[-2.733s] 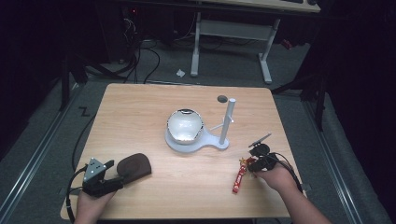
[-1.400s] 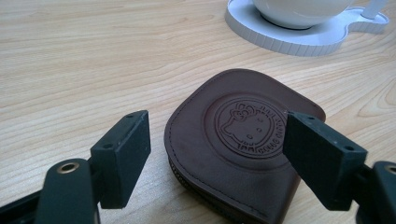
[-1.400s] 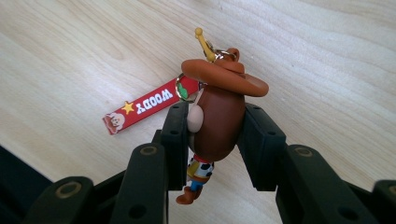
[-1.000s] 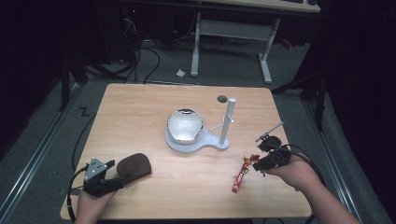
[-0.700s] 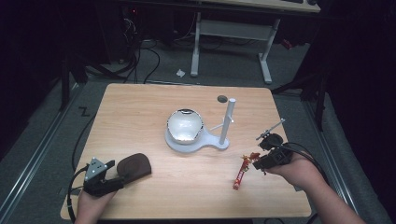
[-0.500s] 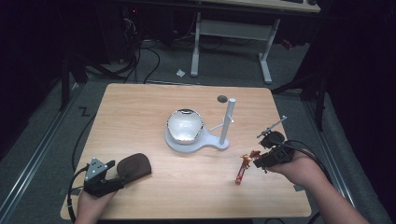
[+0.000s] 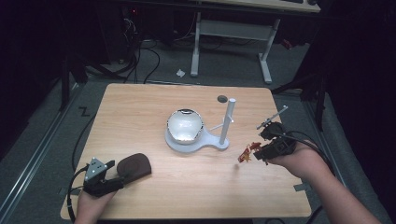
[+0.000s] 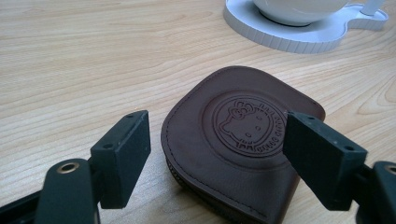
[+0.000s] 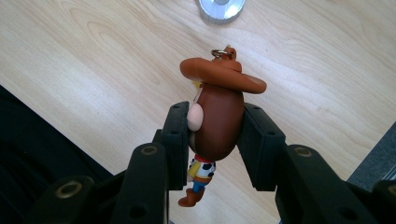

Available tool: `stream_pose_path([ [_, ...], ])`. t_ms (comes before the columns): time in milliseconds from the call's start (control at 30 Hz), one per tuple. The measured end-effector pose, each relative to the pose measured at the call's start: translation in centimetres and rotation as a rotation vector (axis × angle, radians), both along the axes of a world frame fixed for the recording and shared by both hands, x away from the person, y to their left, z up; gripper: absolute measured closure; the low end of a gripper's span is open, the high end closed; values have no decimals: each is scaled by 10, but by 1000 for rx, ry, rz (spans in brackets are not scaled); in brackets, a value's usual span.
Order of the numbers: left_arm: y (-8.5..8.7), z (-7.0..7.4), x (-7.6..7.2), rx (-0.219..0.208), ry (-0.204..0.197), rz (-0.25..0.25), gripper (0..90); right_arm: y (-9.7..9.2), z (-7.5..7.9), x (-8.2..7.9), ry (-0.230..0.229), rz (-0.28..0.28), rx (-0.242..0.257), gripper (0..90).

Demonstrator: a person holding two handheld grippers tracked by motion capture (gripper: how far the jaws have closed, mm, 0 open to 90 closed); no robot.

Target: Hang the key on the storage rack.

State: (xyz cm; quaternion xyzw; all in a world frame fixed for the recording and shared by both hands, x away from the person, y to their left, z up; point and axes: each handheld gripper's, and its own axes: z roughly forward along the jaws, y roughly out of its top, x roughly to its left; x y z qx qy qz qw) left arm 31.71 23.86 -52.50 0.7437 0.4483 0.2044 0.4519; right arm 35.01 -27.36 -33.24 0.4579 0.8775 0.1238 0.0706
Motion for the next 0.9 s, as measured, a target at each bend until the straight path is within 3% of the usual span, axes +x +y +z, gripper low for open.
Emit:
stream_pose_path([
  [900, 3, 1, 0, -6, -2, 7, 236, 29, 25, 19, -24, 55, 17, 653],
])
